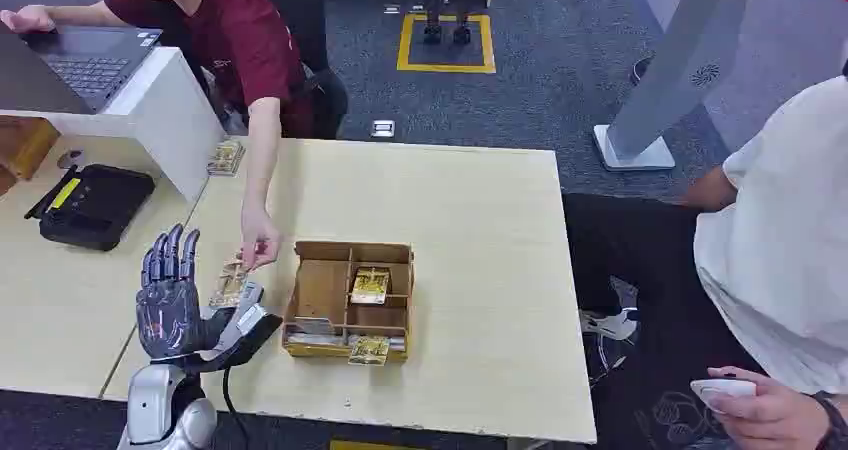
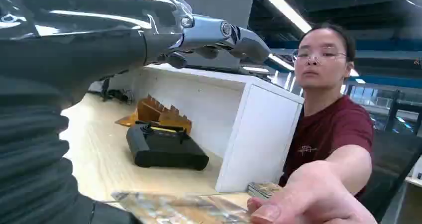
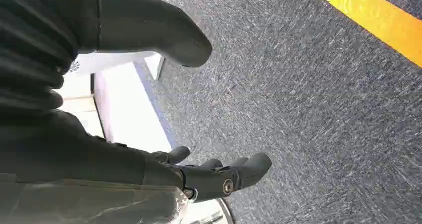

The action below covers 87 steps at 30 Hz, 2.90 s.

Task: Pass the card to the sensor for recognition and then transmit it.

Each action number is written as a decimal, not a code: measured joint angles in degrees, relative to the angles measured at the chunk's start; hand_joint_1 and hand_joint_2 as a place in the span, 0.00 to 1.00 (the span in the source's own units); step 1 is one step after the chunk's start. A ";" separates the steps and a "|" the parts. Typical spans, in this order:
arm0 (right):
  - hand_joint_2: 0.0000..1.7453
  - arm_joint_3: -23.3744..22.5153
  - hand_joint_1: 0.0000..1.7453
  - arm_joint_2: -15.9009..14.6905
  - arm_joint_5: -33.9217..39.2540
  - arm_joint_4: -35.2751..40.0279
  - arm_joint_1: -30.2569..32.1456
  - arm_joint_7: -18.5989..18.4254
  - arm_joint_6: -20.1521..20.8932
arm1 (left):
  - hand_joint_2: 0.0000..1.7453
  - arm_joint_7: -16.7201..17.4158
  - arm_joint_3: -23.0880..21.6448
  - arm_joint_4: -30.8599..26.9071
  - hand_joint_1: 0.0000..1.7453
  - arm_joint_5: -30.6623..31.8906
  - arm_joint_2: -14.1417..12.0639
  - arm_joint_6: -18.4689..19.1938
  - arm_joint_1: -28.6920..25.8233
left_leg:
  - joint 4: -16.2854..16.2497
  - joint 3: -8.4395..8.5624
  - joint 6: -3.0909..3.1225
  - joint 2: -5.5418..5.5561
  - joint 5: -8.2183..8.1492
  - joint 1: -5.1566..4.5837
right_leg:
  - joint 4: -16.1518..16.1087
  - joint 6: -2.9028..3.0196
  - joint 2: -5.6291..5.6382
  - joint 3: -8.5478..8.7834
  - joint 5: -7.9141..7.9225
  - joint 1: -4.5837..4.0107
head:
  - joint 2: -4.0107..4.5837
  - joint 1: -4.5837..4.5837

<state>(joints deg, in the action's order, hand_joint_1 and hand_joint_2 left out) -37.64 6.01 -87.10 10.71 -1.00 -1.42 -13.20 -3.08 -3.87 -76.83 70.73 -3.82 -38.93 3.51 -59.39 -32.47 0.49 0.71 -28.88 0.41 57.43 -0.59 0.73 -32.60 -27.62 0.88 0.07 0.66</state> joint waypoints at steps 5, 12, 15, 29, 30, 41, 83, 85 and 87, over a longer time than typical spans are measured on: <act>1.00 0.00 0.00 0.00 0.00 0.00 0.00 0.09 0.00 | 1.00 -0.24 0.00 0.00 1.00 -0.22 -0.07 0.00 -0.01 | 0.00 0.00 0.00 0.00 0.00 0.00 | 0.00 0.00 0.00 0.00 0.00 0.00 | 0.00 0.00; 1.00 0.00 0.00 0.00 0.00 0.00 -0.01 0.15 0.00 | 1.00 -1.20 0.00 0.00 1.00 -1.73 -0.46 -0.20 0.00 | 0.00 0.00 0.00 0.00 0.00 0.00 | 0.00 0.00 0.00 0.00 0.00 0.00 | 0.00 0.00; 1.00 0.00 0.00 0.00 0.00 0.00 0.00 0.24 0.00 | 1.00 -1.68 0.00 0.00 1.00 -2.73 -0.48 -0.28 -0.01 | 0.00 0.00 0.00 0.00 0.00 0.00 | 0.00 0.00 0.00 0.01 0.00 0.00 | 0.00 0.00; 1.00 -0.02 0.00 0.00 0.00 0.00 -0.03 0.31 -0.09 | 1.00 -3.96 0.00 -0.87 1.00 -7.63 -0.48 -0.09 -0.03 | 0.00 0.00 0.00 0.00 0.00 0.00 | 0.00 0.00 0.00 0.01 0.00 0.00 | 0.00 0.02; 1.00 0.00 0.00 0.00 0.00 0.00 -0.03 0.31 -0.09 | 1.00 -3.96 0.00 -0.92 1.00 -7.63 -0.48 -0.09 -0.03 | 0.00 0.00 0.00 0.00 0.00 0.00 | 0.00 0.00 0.00 0.01 0.00 0.00 | 0.00 0.02; 1.00 -0.09 0.00 0.00 0.02 0.00 -0.02 -0.22 -0.20 | 1.00 -4.15 0.28 -1.05 1.00 -20.86 0.56 7.97 0.05 | 0.00 0.00 0.00 0.00 0.00 0.00 | 0.00 0.00 0.00 0.00 0.00 0.00 | 0.00 0.00; 1.00 1.14 0.00 0.00 0.72 0.00 -0.54 0.31 0.42 | 1.00 13.92 3.96 -2.64 1.00 18.99 -4.28 -0.31 -4.12 | 0.00 0.00 -0.01 0.00 0.00 0.05 | 0.01 0.02 -0.01 0.01 -0.01 -0.03 | 0.00 0.02; 1.00 1.18 0.00 0.00 0.72 0.00 -0.54 0.31 0.42 | 1.00 13.92 3.93 -2.62 1.00 18.99 -4.33 -0.31 -4.12 | 0.00 0.00 -0.01 0.00 0.00 0.05 | 0.01 0.02 -0.01 0.01 -0.01 -0.03 | 0.00 0.02; 1.00 1.22 0.00 0.00 0.72 0.00 -0.54 0.31 0.42 | 1.00 13.92 3.91 -2.62 1.00 18.99 -4.46 -0.31 -4.12 | 0.00 0.00 -0.01 0.00 0.00 0.05 | 0.01 0.02 -0.01 0.00 -0.01 -0.04 | 0.00 0.02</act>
<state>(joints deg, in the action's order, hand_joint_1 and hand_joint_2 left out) -36.41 6.01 -86.38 10.71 -1.55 -1.11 -12.79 10.84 0.04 -79.45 89.72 -8.28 -39.23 -0.62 -59.39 -32.47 0.48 0.71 -28.87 0.46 57.45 -0.57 0.72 -32.60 -27.63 0.84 0.07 0.68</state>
